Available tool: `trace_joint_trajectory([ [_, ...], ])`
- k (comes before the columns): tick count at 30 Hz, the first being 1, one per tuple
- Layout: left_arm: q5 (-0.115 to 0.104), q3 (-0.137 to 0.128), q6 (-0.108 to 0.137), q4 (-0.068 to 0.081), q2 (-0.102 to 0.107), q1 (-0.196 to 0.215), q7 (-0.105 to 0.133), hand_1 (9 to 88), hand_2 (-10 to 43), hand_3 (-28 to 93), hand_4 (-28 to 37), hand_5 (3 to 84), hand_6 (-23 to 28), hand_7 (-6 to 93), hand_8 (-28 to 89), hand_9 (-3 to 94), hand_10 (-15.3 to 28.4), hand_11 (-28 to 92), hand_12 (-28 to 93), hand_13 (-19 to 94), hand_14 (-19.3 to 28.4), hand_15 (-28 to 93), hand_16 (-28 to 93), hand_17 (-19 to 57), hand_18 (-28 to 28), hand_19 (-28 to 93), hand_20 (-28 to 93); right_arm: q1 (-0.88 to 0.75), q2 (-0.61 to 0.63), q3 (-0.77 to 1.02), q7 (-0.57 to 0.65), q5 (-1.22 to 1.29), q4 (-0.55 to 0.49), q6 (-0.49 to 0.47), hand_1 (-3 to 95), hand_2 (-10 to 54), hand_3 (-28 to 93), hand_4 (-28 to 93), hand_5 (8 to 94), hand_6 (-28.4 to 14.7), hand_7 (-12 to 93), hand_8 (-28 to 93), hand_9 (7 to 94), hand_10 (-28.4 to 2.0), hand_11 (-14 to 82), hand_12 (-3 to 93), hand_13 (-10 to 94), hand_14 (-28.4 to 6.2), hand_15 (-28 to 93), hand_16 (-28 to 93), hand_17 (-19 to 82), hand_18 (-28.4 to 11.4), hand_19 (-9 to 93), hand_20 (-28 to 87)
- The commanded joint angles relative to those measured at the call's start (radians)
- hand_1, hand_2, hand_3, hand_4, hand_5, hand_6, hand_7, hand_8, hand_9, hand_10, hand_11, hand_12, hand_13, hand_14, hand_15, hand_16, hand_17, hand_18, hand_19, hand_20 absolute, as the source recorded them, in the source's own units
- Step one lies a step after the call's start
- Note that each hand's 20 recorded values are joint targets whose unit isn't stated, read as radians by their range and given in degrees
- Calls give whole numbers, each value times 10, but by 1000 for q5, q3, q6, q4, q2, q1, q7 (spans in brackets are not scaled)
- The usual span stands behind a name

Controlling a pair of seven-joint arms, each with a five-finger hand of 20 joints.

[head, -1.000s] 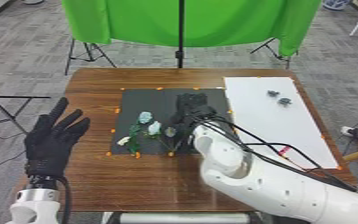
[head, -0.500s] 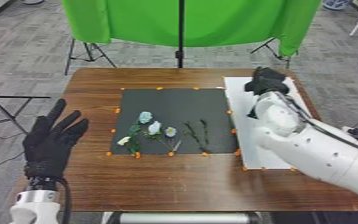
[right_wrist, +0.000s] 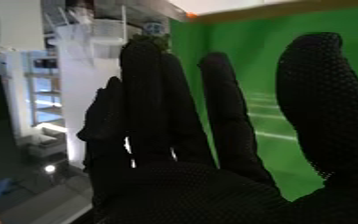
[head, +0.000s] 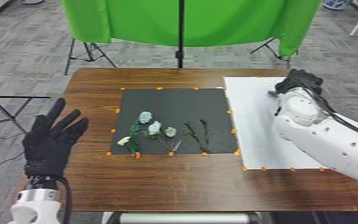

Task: Arrange flowers

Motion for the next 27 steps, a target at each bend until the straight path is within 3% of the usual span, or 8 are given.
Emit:
trace_joint_trajectory([
  [1,26,-6,-22,7,-34,-16,-51,157,103,726,-283,312,47,118,-108,297,184,208,108,233,284,497,-78,-81,284,497,264,-40,-2,26,13,16,26,-105,331,-95,828,-283,514,-3,141,-131,486,-184,178,131,421,-169,703,72,171,-233,825,503],
  [5,38,-10,-31,7,-39,-19,-71,157,103,727,-283,311,47,118,-108,296,186,208,107,232,284,497,-78,-82,284,497,264,-65,-31,94,-46,62,59,-253,340,-95,825,-283,492,25,141,-132,481,-178,170,130,426,-163,698,67,164,-232,820,503],
  [8,38,-9,-29,7,-45,-18,-75,157,102,727,-283,311,46,119,-108,297,185,207,107,232,284,497,-78,-82,284,496,265,-73,-36,57,-90,-33,91,-230,359,-95,823,-283,508,46,155,-140,518,-165,167,130,478,-142,671,63,186,-230,816,499],
  [10,42,-11,-31,9,-50,-23,-80,159,101,728,-283,311,47,119,-108,297,185,207,107,232,284,497,-78,-82,284,496,265,-84,-33,29,-94,-97,95,-182,400,-95,795,-283,612,64,162,-148,622,-123,181,131,587,-100,627,92,229,-226,830,488],
  [12,39,-9,-29,8,-45,-22,-76,160,102,726,-283,311,47,119,-108,296,185,207,108,232,284,497,-78,-82,284,497,265,-93,-26,-7,-92,-130,94,-94,456,-95,719,-283,710,65,149,-86,709,-101,185,144,651,-75,609,127,264,-220,848,478],
  [16,46,-13,-33,7,-58,-20,-92,160,102,726,-283,310,46,119,-108,297,184,207,108,232,284,497,-78,-81,284,497,265,-112,-18,-34,-80,-220,87,19,557,-95,605,-283,871,65,134,-21,908,-56,134,270,763,-35,606,188,319,-207,888,458],
  [22,41,-19,-28,3,-48,-7,-82,161,101,727,-283,310,46,119,-108,296,185,209,108,233,284,497,-78,-82,284,497,264,-118,27,-32,-116,-235,-13,191,564,-95,621,-283,890,57,135,-9,934,-53,146,293,783,-30,625,197,330,-203,905,455],
  [27,37,-23,-22,-3,-47,11,-66,162,101,728,-283,311,46,119,-108,297,185,209,107,232,284,499,-78,-82,284,498,263,-105,15,-42,-225,-230,-152,211,547,-95,655,-283,889,48,134,-2,935,-57,150,299,777,-34,633,201,319,-205,910,458],
])
